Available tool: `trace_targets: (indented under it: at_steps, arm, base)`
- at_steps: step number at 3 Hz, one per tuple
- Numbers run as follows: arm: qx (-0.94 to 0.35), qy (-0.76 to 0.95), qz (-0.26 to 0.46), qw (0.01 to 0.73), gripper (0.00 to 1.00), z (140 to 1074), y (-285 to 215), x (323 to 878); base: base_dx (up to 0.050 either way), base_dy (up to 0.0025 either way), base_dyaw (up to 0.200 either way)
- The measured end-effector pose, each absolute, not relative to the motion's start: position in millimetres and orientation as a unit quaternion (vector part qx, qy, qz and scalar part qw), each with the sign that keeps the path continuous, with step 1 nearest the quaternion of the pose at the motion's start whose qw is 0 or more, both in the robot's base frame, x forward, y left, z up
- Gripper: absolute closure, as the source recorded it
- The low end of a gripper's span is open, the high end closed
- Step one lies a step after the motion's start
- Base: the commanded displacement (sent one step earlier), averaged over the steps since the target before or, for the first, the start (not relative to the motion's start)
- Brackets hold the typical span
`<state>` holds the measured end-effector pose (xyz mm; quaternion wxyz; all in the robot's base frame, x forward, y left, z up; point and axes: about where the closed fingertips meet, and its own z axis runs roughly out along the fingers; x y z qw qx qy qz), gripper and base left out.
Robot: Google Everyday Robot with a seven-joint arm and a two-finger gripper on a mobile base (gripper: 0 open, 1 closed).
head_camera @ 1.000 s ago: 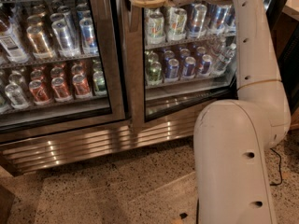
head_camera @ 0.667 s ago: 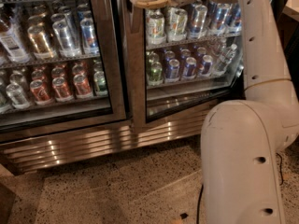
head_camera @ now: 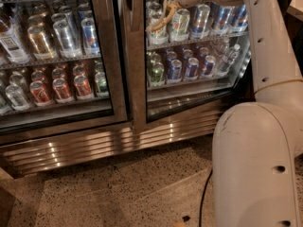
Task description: Open right fridge door
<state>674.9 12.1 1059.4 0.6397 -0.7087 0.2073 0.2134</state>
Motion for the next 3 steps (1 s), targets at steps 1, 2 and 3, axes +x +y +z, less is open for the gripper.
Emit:
trace_targets:
  at_steps: [1,2,3]
  arm:
    - [-0.709,0.207,0.213,0.640,0.00,1058.1,12.2,674.7]
    - [-0.707,0.257,0.185,0.632,0.00,1066.4,-6.8,673.9]
    - [-0.676,0.398,0.080,0.615,0.00,1101.7,-90.9,661.1]
  base:
    - [0.000,0.00000,0.000]
    - [0.000,0.00000,0.000]
    - [0.000,0.00000,0.000]
